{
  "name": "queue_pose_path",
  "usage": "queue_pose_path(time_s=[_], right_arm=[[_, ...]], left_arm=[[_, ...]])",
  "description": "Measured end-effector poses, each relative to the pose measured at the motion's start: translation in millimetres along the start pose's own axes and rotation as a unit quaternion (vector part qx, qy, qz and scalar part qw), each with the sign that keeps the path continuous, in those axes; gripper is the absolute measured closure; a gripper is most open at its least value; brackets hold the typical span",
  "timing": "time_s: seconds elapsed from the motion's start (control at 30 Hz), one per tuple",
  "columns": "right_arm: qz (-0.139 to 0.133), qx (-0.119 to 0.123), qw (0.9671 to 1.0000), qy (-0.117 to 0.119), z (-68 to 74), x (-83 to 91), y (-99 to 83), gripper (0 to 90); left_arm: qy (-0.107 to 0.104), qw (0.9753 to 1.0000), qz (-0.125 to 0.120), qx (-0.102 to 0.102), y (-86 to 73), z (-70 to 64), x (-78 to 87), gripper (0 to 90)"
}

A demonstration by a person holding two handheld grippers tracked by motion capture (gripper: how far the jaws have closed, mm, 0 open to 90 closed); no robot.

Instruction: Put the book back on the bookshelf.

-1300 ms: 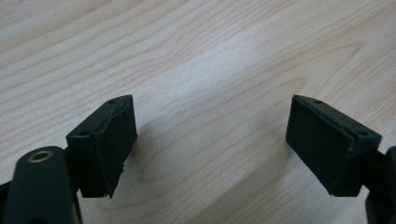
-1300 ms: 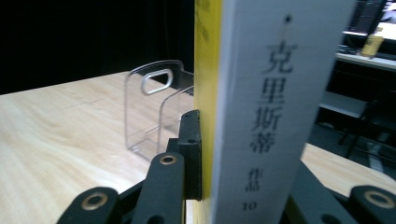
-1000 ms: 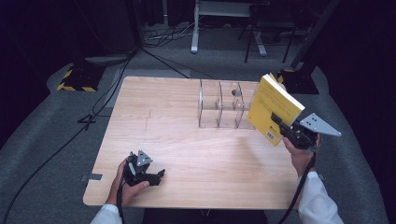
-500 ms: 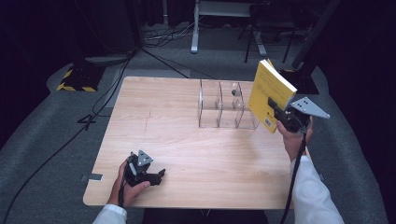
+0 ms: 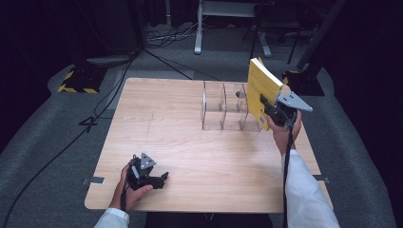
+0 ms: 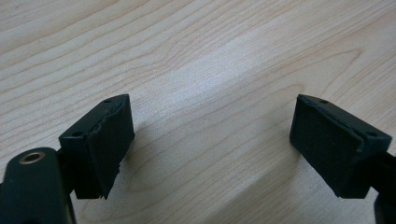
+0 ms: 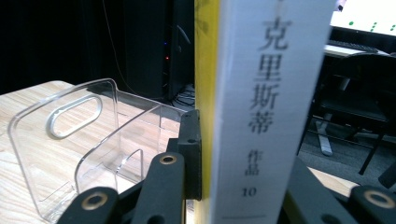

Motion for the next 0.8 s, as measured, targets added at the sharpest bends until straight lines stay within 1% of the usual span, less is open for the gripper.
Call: queue_pose_path(time_s=[0.07,0.13,0.2,0.33,0.43,0.5,0.6,0.8], right_arm=[[0.004,0.001,1.0,-0.005,0.2,-5.4,-1.5,76.0],[0.004,0.002,1.0,-0.006,0.0,-7.1,-2.2,76.0],[0.001,-0.007,0.9999,-0.011,-1.7,-12.6,-5.7,76.0],[0.008,-0.01,0.9997,-0.019,-4.2,-20.8,-11.4,76.0],[0.013,-0.003,0.9996,-0.023,-3.6,-26.0,-15.8,76.0],[0.017,-0.005,0.9995,-0.027,-3.6,-29.7,-19.6,75.9],[0.013,-0.014,0.9995,-0.026,-4.6,-34.1,-24.1,75.9],[0.011,-0.021,0.9994,-0.024,-4.9,-39.7,-31.5,75.8]], left_arm=[[0.0,1.0,0.0,0.0,0.0,0.0,0.0,14.2],[0.0,1.0,0.0,0.0,0.0,0.0,0.0,14.2],[0.0,1.0,0.0,0.0,0.0,0.0,0.0,14.2],[0.0,1.0,0.0,0.0,0.0,0.0,-0.1,14.3],[0.0,1.0,0.0,0.0,0.0,0.0,-0.1,14.2],[0.0,1.0,-0.001,-0.001,-0.1,-0.1,0.0,14.4],[0.0,1.0,-0.001,0.0,0.0,-0.1,0.0,14.5],[-0.003,1.0,-0.002,-0.004,0.1,-0.4,-0.1,14.4]])
Point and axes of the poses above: each handheld gripper's, and its own axes: x roughly backward along the jaws, y roughly out of its top, z roughly to its left, the point moved 4 cm from there along -x, roughly forward along the jaws, and after that the axes turned 11 degrees about y, right-handed, at the moved point
